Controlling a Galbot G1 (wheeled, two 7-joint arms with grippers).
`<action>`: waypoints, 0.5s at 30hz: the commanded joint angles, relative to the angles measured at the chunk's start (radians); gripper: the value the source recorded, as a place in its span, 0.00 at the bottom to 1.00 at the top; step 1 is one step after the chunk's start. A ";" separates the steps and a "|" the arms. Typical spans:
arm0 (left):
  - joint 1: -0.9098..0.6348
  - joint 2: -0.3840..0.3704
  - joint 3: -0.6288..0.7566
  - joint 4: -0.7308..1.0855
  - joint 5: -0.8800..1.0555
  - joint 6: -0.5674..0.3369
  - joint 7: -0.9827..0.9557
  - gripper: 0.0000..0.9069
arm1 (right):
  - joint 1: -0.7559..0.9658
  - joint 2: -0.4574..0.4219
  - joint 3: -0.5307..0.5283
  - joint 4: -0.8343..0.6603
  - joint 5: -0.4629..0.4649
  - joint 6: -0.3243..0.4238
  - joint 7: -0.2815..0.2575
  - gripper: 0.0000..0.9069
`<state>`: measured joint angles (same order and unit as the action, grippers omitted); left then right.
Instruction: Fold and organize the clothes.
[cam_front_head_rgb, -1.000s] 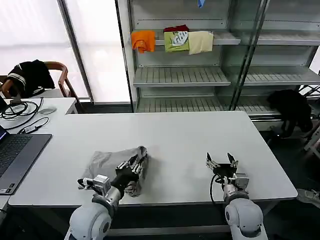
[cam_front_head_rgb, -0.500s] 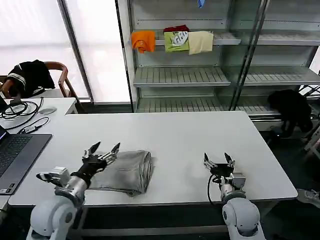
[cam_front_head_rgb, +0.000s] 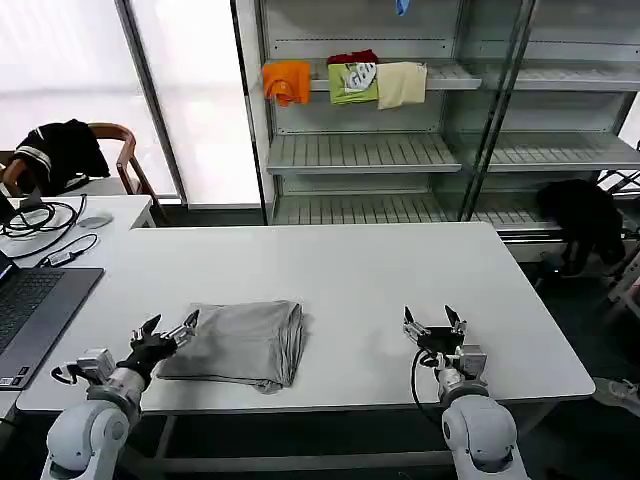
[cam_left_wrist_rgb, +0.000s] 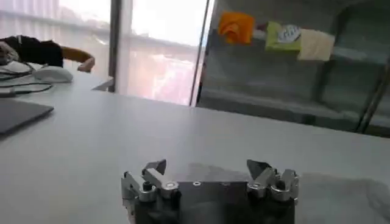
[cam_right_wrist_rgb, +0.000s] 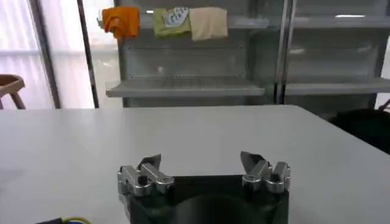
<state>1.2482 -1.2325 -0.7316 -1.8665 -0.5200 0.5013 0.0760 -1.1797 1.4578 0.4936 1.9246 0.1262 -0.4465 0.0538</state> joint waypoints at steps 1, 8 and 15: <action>0.019 -0.007 -0.019 0.073 0.088 -0.010 0.014 0.94 | 0.000 0.001 -0.005 0.008 -0.002 0.000 0.000 1.00; 0.028 -0.019 -0.008 0.065 0.113 -0.007 0.017 0.02 | 0.000 -0.002 -0.007 0.021 0.006 -0.002 -0.003 1.00; 0.050 -0.026 0.001 0.032 0.104 -0.001 0.046 0.01 | 0.004 -0.002 -0.003 0.011 0.018 -0.003 -0.001 1.00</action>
<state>1.2859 -1.2549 -0.7298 -1.8333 -0.4406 0.4938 0.1042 -1.1762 1.4556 0.4905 1.9341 0.1405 -0.4496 0.0525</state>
